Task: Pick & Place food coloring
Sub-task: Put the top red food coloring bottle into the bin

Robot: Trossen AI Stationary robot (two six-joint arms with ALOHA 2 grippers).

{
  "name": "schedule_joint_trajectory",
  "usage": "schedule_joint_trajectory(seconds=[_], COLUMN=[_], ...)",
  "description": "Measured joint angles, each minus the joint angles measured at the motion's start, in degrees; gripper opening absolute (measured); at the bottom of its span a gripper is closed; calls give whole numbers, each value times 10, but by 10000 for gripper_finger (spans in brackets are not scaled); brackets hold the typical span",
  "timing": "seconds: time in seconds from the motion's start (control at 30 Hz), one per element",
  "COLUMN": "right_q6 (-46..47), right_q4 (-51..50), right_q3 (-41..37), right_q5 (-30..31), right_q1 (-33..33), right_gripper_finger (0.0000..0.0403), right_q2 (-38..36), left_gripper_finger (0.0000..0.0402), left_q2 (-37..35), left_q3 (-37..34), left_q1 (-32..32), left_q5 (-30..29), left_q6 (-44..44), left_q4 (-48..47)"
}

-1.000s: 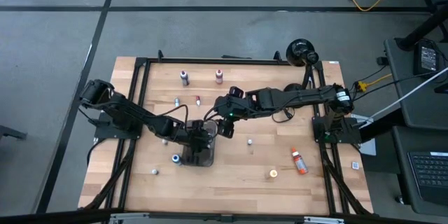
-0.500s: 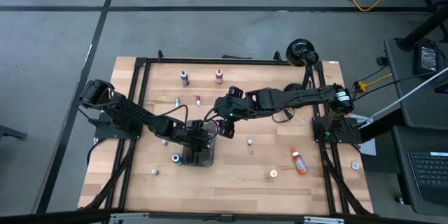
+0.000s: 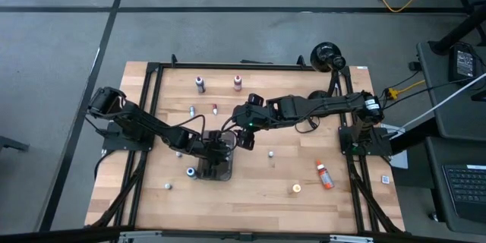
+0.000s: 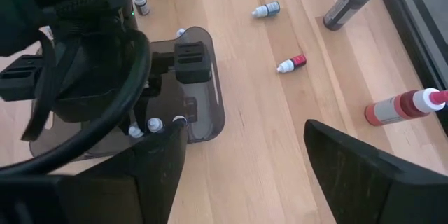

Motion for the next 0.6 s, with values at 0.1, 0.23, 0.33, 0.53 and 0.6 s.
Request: schedule_joint_trajectory(seconds=[0.1, 0.23, 0.33, 0.53, 0.6], right_q6=[0, 0, 0, -1, -1], right_q4=[-4, -7, -8, -11, -12], right_q3=[0, 0, 0, 0, 0], right_q5=[0, 1, 1, 1, 1], right_q1=[0, 0, 0, 0, 0], right_gripper_finger=[289, 289, 289, 289, 289], right_q2=[0, 0, 0, 0, 0], left_gripper_finger=[41, 41, 41, 58, 80], left_q2=[7, 21, 25, 24, 24], left_q3=[0, 0, 1, 1, 1], left_q1=[0, -5, -7, -6, -6], left_q5=[1, 4, 0, 1, 11], left_q6=[0, -5, -6, -10, -10], left_q4=[6, 11, 15, 14, 14])
